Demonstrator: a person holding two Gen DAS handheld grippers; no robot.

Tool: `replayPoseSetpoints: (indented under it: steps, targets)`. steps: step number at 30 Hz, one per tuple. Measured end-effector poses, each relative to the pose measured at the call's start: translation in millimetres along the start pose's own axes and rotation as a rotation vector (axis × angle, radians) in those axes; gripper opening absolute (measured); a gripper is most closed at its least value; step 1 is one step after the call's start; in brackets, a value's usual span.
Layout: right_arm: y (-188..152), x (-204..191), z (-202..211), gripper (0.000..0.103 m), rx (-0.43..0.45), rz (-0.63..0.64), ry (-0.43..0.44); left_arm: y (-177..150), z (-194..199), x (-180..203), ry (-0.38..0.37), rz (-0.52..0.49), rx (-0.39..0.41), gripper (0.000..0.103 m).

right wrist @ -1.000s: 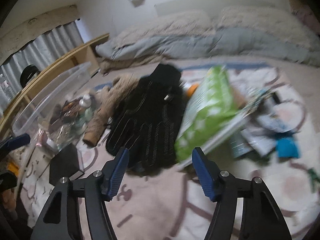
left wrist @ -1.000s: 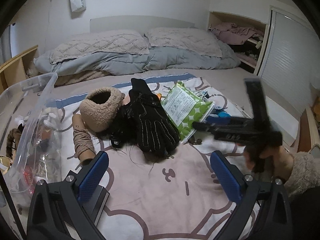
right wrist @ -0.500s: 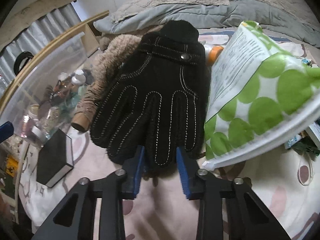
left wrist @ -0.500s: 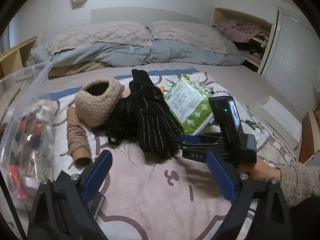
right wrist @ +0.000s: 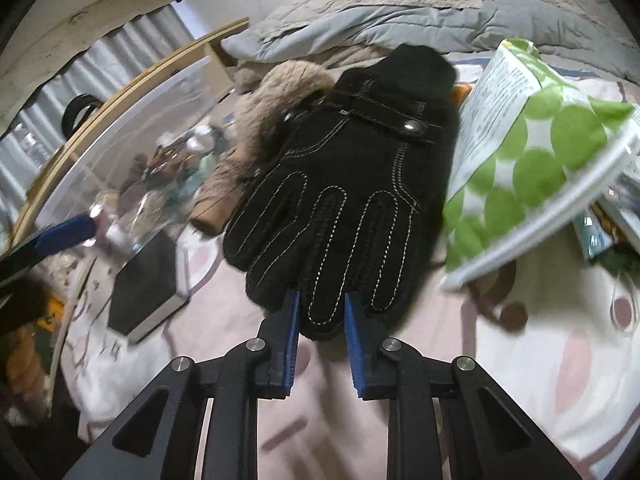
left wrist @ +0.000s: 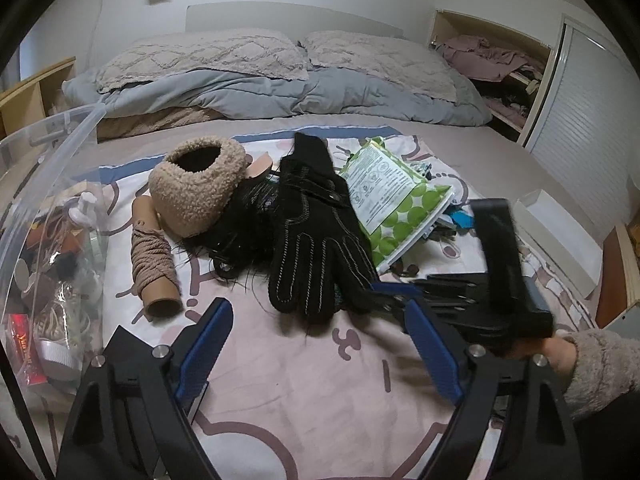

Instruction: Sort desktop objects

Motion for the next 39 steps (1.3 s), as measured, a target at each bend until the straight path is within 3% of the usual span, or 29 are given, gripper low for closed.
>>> replayPoseSetpoints:
  steps: [10, 14, 17, 18, 21, 23, 27, 33, 39]
  targets:
    - [-47.0, -14.8, 28.5, 0.023, -0.107, 0.031, 0.079, -17.3, -23.7, -2.2, 0.021, -0.026, -0.084, 0.080]
    - [-67.2, -28.0, 30.5, 0.023, -0.146, 0.085, 0.086, -23.6, -26.1, 2.9, -0.013, -0.041, -0.102, 0.072]
    - [-76.1, -33.4, 32.3, 0.022, -0.176, 0.100, 0.152, -26.2, -24.7, 9.8, -0.032, -0.064, -0.112, 0.071]
    - [-79.3, -38.0, 33.3, 0.009, -0.190, 0.117, 0.182, -26.7, -24.2, 11.6, -0.033, -0.074, -0.113, 0.071]
    - [-89.0, -57.3, 33.7, 0.005, -0.234, 0.188, 0.256, -29.2, -23.7, 14.4, -0.046, -0.094, -0.123, 0.071]
    - [-94.7, -70.7, 32.3, 0.005, -0.245, 0.265, 0.227, -31.0, -25.4, 14.7, -0.051, -0.095, -0.136, 0.071]
    - [-91.4, -64.3, 32.1, 0.005, -0.233, 0.236, 0.219, -35.5, -29.1, 13.5, -0.049, -0.098, -0.147, 0.071]
    - [-74.9, -26.5, 57.9, 0.005, -0.113, 0.093, 0.142, -36.9, -39.5, 10.3, -0.056, -0.093, -0.148, 0.071]
    - [-52.7, 26.3, 87.6, 0.005, 0.032, -0.071, -0.019, -33.8, -45.5, 21.7, -0.056, -0.168, -0.103, 0.071]
Point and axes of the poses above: each gripper's, at about its wrist camera, not at the fingertips, and z roughly against the way its jaws point, x to its right, y to its top, the point moved 1 cm from there along -z, roughly the way its jaws point, and after that the axes turned 3 degrees about -x, right-handed, at the moved point
